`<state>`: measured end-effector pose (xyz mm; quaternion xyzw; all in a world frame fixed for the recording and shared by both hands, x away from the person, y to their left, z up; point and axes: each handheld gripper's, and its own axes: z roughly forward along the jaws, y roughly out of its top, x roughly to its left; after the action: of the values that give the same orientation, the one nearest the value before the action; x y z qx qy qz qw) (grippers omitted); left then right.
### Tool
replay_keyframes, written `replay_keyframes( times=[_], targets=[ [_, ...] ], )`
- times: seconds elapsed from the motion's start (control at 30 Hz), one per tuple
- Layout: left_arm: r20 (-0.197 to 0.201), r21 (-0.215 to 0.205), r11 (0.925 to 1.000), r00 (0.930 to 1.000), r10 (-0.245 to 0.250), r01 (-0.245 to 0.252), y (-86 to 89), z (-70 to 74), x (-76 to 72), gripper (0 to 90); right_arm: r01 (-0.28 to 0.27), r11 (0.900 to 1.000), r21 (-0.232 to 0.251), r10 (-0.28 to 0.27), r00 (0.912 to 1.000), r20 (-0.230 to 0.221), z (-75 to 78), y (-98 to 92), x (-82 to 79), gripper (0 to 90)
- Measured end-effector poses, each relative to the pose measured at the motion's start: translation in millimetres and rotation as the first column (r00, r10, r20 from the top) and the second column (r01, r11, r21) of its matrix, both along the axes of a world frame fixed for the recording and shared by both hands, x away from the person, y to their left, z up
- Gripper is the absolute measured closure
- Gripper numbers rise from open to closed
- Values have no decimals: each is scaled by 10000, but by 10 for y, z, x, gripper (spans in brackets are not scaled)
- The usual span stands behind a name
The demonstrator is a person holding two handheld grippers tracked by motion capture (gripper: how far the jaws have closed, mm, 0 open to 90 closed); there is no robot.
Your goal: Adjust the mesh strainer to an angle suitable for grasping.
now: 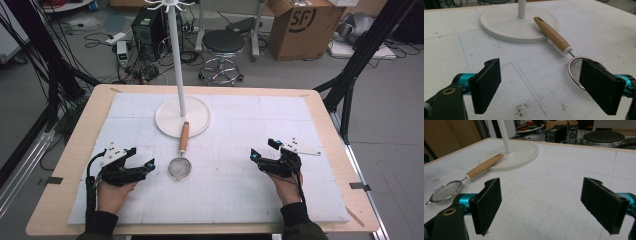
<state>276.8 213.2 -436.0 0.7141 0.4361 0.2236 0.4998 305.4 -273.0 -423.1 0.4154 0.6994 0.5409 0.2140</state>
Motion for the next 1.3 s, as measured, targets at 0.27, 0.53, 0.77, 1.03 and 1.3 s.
replay_keyframes(
  times=[0.27,0.53,0.77,1.03,1.3],
  targets=[
    [-98,1,10000,10000,1,-1,-4,-5,6,190,35,10000,49,-35,10000,-30,2,-6,-13,161],
    [-69,31,9999,9999,-127,127,-55,3,8,293,42,9999,124,-42,10000,32,6,-40,-4,161],
    [-162,62,10000,9999,34,-33,-70,-4,18,400,52,9999,127,-52,10000,12,5,-34,-8,161],
    [-328,141,9999,9995,3,2,-112,-15,62,618,61,9999,140,-60,10000,-40,-1,-32,-3,161],
    [-473,187,9998,9989,-69,78,-160,9,115,775,99,9999,116,-99,9999,-35,-12,-27,5,162]
  ],
)
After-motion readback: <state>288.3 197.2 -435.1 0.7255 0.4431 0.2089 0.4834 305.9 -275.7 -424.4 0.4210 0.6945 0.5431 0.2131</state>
